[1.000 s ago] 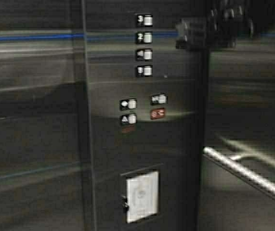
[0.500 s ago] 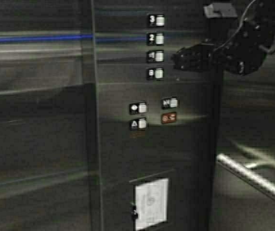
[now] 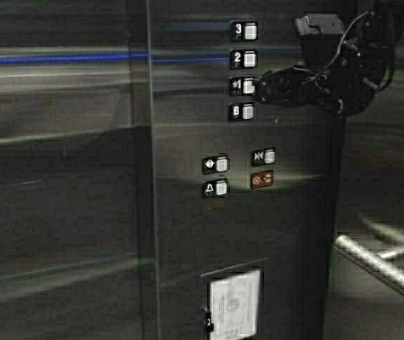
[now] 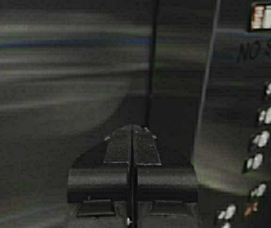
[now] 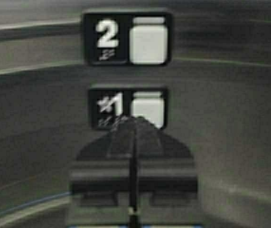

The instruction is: Navigate to elevator, push the call button, then enter the elevator

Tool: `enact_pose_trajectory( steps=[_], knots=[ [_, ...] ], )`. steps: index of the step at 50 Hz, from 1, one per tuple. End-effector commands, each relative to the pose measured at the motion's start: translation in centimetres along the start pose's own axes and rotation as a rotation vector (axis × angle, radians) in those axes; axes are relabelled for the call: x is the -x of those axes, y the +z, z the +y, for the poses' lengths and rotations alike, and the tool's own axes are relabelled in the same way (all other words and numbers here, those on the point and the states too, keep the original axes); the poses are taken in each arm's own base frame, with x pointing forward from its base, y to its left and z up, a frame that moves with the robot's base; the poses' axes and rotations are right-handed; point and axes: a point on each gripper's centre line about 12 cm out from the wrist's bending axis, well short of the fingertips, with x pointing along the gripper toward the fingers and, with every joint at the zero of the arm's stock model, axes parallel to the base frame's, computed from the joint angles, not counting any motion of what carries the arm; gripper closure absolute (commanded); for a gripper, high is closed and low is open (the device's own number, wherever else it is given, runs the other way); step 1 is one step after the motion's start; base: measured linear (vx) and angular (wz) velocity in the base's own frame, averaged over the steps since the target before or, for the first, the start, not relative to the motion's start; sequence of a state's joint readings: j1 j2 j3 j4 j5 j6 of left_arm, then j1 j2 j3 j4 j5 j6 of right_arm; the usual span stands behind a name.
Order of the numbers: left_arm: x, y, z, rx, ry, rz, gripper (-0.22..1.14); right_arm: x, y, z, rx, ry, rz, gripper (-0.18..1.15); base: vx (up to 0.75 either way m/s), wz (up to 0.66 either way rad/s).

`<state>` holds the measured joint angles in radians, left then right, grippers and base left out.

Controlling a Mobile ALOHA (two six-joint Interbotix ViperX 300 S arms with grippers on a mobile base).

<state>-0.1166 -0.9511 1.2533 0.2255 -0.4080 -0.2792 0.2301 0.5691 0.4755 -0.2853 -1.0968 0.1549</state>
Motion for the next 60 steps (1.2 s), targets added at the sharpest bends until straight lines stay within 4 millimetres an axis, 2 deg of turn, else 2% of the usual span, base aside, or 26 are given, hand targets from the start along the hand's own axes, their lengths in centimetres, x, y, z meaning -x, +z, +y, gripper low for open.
enact_pose_trajectory(
  steps=[1,21,33,40,48,60],
  knots=[
    [-0.2,0.2,0.0,0.000,-0.001,-0.006,0.89,-0.8,1.1,-0.3,0.008,-0.002,-0.044,0.91,0.03,0.02],
    [-0.1,0.1,0.0,-0.003,-0.001,-0.002,0.89,-2.5,-0.5,-0.9,0.000,-0.011,-0.049,0.91,0.02,0.02],
    [-0.1,-0.1,0.0,-0.006,0.001,0.011,0.89,-3.8,-0.4,-1.3,0.007,-0.015,-0.059,0.91,0.00,0.00],
    [-0.1,-0.2,0.0,-0.006,0.003,0.019,0.89,-4.0,-0.4,-1.4,0.008,-0.016,-0.053,0.91,-0.02,-0.02],
    [-0.1,-0.2,0.0,-0.004,0.003,0.019,0.89,-3.1,0.2,-1.1,0.006,-0.016,-0.050,0.91,-0.02,-0.02],
    [0.1,0.1,0.0,0.003,0.002,0.001,0.89,0.5,2.0,-0.1,-0.003,-0.013,-0.050,0.91,-0.01,0.00]
  ],
)
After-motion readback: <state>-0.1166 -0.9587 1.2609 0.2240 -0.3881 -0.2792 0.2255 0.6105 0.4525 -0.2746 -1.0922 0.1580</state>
